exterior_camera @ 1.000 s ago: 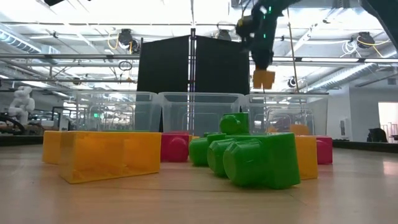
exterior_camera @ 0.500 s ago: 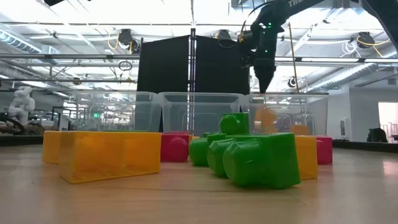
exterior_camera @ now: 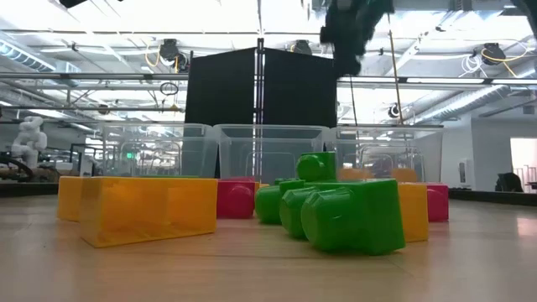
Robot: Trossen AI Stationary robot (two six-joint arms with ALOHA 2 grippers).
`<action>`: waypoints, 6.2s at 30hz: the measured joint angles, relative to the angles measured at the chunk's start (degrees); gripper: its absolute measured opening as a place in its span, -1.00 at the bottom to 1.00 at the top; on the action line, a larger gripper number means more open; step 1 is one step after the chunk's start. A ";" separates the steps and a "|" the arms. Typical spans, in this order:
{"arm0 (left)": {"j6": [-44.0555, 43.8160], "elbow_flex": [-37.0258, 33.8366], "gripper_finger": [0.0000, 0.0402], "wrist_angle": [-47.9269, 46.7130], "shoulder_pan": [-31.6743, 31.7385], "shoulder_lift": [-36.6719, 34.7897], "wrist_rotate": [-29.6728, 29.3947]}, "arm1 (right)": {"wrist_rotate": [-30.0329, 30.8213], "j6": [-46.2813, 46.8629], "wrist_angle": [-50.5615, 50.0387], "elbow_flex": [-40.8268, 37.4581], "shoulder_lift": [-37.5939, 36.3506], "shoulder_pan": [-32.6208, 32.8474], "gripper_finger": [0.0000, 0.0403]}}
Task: Sort blocks
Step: Put the green game piece with 4 studs into the left transparent bin
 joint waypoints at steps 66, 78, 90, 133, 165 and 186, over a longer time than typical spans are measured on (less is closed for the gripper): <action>4.96 0.00 -1.00 -0.50 0.00 -0.04 3.62 | 19.30 57.67 29.84 -33.44 17.05 42.67 -0.27; 4.96 0.01 -1.00 -1.96 -0.01 -0.04 3.60 | 15.91 52.32 24.68 -24.08 16.89 43.03 -0.27; 4.99 0.00 -1.00 -3.52 0.00 -0.04 3.60 | 22.28 42.64 31.55 -4.49 15.62 36.45 -0.27; 5.99 0.00 -1.00 -3.43 0.00 0.00 2.64 | 23.54 32.83 69.09 20.77 41.91 19.33 -0.27; 5.99 0.00 -1.00 -3.43 0.00 -0.04 -0.34 | 17.96 12.54 30.60 22.58 18.33 19.42 0.15; 5.87 0.01 -1.00 -2.82 0.00 0.00 -1.41 | 14.72 14.55 -8.35 8.11 12.87 40.15 0.13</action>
